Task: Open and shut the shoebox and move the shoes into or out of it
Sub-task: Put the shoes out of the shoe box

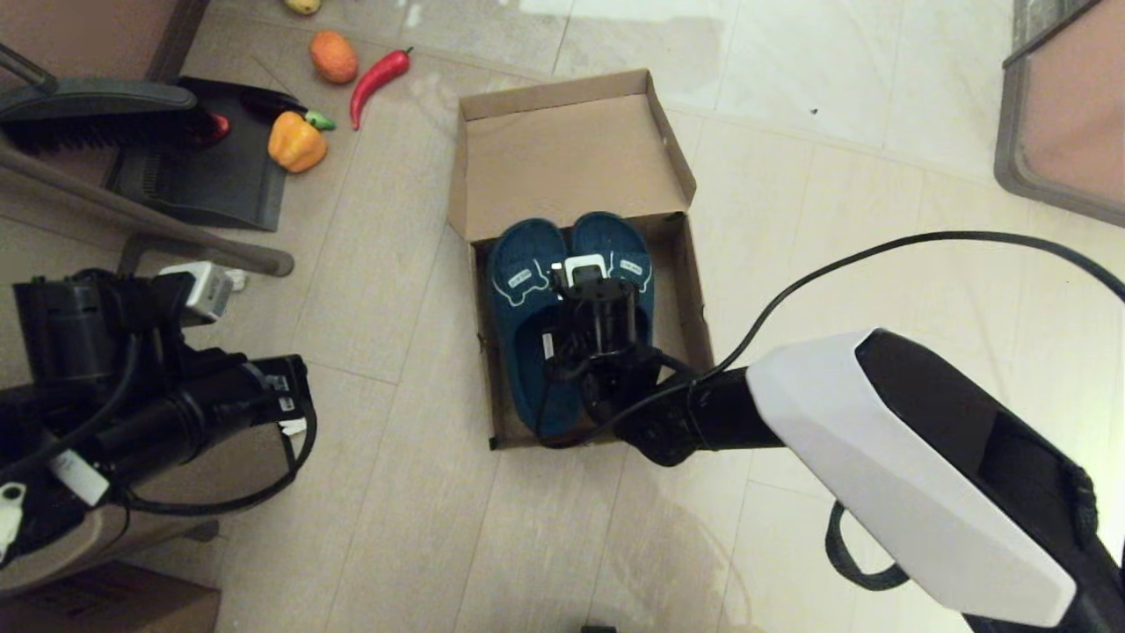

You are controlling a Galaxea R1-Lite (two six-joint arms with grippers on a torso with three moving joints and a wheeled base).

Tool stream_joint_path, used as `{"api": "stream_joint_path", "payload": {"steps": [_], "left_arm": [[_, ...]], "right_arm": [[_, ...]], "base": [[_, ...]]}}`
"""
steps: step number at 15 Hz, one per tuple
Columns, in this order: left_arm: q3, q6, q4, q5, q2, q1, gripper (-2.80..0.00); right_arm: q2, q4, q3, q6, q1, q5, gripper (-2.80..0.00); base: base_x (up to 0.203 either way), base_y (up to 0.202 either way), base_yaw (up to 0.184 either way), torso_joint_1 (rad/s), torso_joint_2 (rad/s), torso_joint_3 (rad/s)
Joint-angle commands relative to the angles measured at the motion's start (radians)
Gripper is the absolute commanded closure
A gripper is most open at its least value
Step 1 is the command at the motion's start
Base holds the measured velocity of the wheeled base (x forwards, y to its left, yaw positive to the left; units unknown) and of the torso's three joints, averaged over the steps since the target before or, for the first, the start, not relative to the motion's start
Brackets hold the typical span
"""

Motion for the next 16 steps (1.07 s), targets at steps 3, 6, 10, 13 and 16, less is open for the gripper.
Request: {"api": "stream_joint_path", "payload": {"steps": [3,6,10,13,16], "left_arm": [[0.039,0.001,-0.003,0.003,-0.048,-0.001,0.0],[0.042,0.001,-0.003,0.003,-0.048,-0.001,0.0],[0.045,-0.007,-0.003,0.003,-0.046,-0.001,0.0],[0.049,-0.009,-0.003,0.001,-0.045,-0.001,0.0],[0.051,-0.01,-0.004,0.001,-0.039,-0.001,0.0]], "right_arm": [[-0.177,0.001,0.088,0.001,0.012,-0.013,0.0],[-0.333,0.003,0.223,0.004,-0.007,-0.018,0.0],[-0.514,0.005,0.416,0.003,-0.127,-0.026,0.0],[-0.59,0.0,0.553,0.011,-0.26,-0.019,0.0],[-0.657,-0.004,0.689,0.06,-0.426,0.035,0.0]], "base": [[0.0,0.0,0.0,0.0,0.0,0.0],[0.0,0.0,0.0,0.0,0.0,0.0],[0.0,0.0,0.0,0.0,0.0,0.0],[0.0,0.0,0.0,0.0,0.0,0.0],[0.0,0.0,0.0,0.0,0.0,0.0]]}}
